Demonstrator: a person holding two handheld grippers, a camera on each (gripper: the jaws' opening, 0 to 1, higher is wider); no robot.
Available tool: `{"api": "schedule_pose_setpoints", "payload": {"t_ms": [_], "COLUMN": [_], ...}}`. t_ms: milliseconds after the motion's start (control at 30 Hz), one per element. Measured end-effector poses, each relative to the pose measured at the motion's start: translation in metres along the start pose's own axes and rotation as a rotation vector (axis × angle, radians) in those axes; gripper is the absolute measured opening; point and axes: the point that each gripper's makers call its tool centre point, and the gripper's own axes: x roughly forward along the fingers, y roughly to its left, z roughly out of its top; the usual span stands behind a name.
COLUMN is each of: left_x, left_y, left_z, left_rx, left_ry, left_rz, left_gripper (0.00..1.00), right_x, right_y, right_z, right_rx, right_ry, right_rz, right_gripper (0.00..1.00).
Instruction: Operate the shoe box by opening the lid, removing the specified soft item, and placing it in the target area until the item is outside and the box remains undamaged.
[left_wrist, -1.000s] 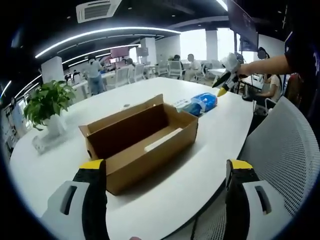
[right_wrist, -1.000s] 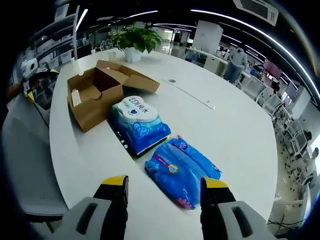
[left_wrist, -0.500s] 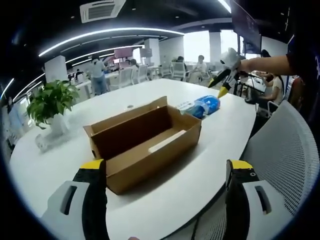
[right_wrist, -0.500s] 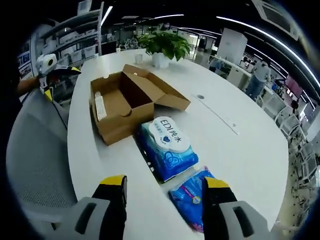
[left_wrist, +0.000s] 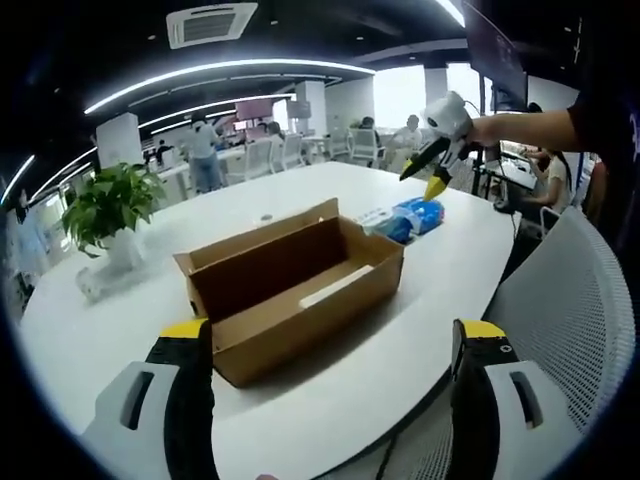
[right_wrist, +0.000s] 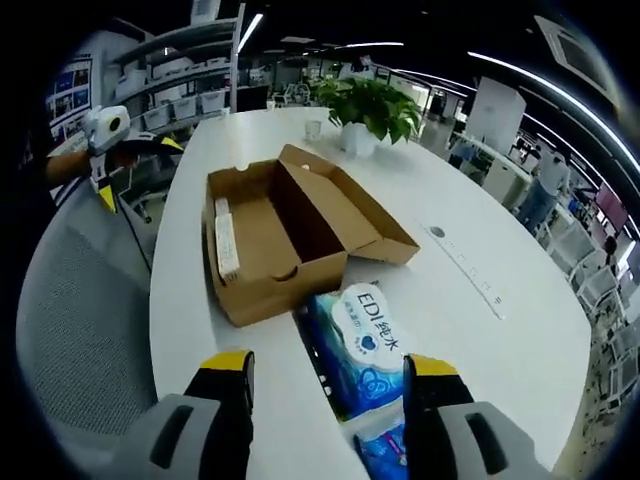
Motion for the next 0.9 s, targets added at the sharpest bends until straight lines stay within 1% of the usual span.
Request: {"api": "schedule_pose_setpoints", "payload": {"t_ms": [133,333,533,900], "left_x": [0.0,0.002,0.004,0.004], "left_y": [0.001,-0.001,-0.003,-0.003], "left_z": [0.001,-0.002,-0.004,-0.004], "left_rx": [-0.005,0.006,0.01,0.01], "left_ry": [-0.008,-0.002,0.004,0.003], "left_rz": [0.004,0.002,-0.012,-0.014], "left_gripper": [0.99,0.99,0.99,0.99], "right_x": [0.007,0.019,0.029,0.048], "right_y": [0.007,0.02,0.031,0.044], "right_z": [0.014,0.034,0.049,0.077], "right_rx": [-0.034,-0.088,-0.124,-0.189], "right_ry": [-0.011,-0.027,-0.038,-0.059], "right_rz": [0.023,0.059,0.091,0.14], "right_gripper": [0.58,0.58,0.57,0.57]}}
